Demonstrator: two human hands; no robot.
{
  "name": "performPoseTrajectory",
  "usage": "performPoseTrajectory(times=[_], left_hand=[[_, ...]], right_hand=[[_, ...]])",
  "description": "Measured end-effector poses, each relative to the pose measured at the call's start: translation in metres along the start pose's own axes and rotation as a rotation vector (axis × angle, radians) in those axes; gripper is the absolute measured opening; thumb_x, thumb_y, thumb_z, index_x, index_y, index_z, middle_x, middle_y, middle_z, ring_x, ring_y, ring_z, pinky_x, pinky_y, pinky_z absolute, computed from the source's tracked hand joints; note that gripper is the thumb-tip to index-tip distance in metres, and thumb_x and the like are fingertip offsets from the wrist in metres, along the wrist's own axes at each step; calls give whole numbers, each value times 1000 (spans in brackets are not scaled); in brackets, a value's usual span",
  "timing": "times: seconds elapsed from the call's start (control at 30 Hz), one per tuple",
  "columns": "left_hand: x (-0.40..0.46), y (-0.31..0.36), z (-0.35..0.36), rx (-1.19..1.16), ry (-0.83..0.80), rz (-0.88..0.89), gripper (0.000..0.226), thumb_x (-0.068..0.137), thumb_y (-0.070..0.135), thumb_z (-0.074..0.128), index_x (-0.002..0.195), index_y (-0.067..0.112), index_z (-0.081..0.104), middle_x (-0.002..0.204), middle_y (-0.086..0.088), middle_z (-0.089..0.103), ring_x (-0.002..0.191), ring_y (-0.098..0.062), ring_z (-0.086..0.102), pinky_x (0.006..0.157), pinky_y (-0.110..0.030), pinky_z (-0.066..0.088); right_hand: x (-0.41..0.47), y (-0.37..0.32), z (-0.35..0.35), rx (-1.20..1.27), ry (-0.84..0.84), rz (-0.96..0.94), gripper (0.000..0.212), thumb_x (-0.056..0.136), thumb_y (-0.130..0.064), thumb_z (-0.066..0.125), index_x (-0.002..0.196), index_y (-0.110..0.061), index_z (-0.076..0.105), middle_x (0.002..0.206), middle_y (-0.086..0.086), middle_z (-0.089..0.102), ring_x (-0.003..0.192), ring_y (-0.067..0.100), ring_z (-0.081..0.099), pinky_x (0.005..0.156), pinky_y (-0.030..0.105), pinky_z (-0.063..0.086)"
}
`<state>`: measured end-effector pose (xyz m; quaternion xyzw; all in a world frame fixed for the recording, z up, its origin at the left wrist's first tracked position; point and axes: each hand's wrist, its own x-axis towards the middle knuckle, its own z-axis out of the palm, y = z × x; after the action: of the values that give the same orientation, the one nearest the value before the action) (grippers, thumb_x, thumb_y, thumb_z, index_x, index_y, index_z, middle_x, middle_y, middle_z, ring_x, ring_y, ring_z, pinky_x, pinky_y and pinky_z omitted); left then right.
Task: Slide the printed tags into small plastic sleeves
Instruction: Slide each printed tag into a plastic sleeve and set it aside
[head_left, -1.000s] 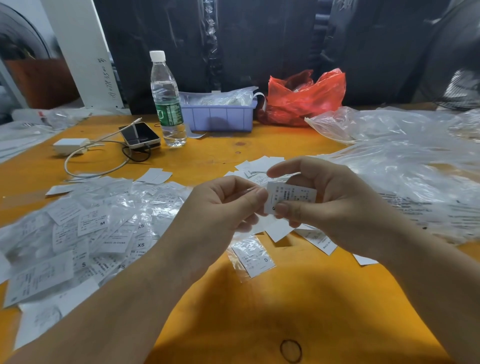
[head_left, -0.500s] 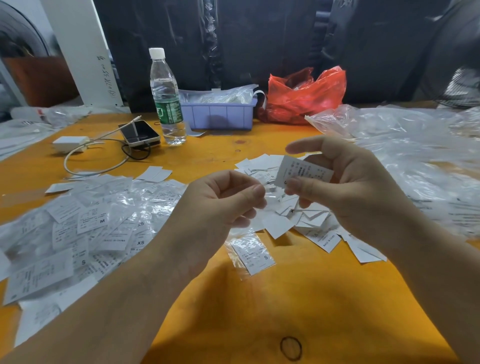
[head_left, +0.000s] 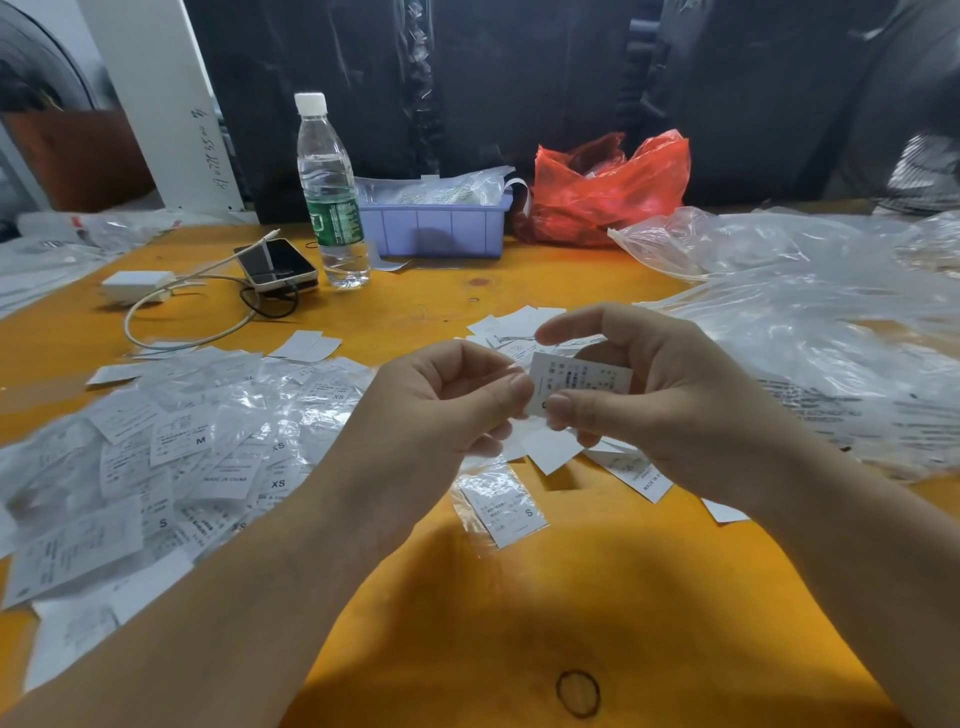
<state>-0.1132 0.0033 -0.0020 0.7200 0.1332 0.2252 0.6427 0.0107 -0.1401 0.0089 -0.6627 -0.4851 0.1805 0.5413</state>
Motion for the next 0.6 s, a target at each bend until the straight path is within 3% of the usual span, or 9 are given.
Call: performPoseTrajectory(times=[0.17,0.6], left_hand=[[-1,0,1,32,1,13,24,69,37,71,83,18,71,80,-1,75,62,-7,64,61,-19,55],[-1,0,0,25,-36,15,20,67,35,72,81,21,73,76,0,73,63,-8,64,62,-22,56]], right_hand=[[-1,1,-1,11,-82,9,45,72,-26,76,113,-32,60,88,6,71,77,26,68,66,29,58],[-2,-1,0,16,-166,12,44,80,-19,69,121,-24,54,80,1,68,67,12,64,60,22,53]])
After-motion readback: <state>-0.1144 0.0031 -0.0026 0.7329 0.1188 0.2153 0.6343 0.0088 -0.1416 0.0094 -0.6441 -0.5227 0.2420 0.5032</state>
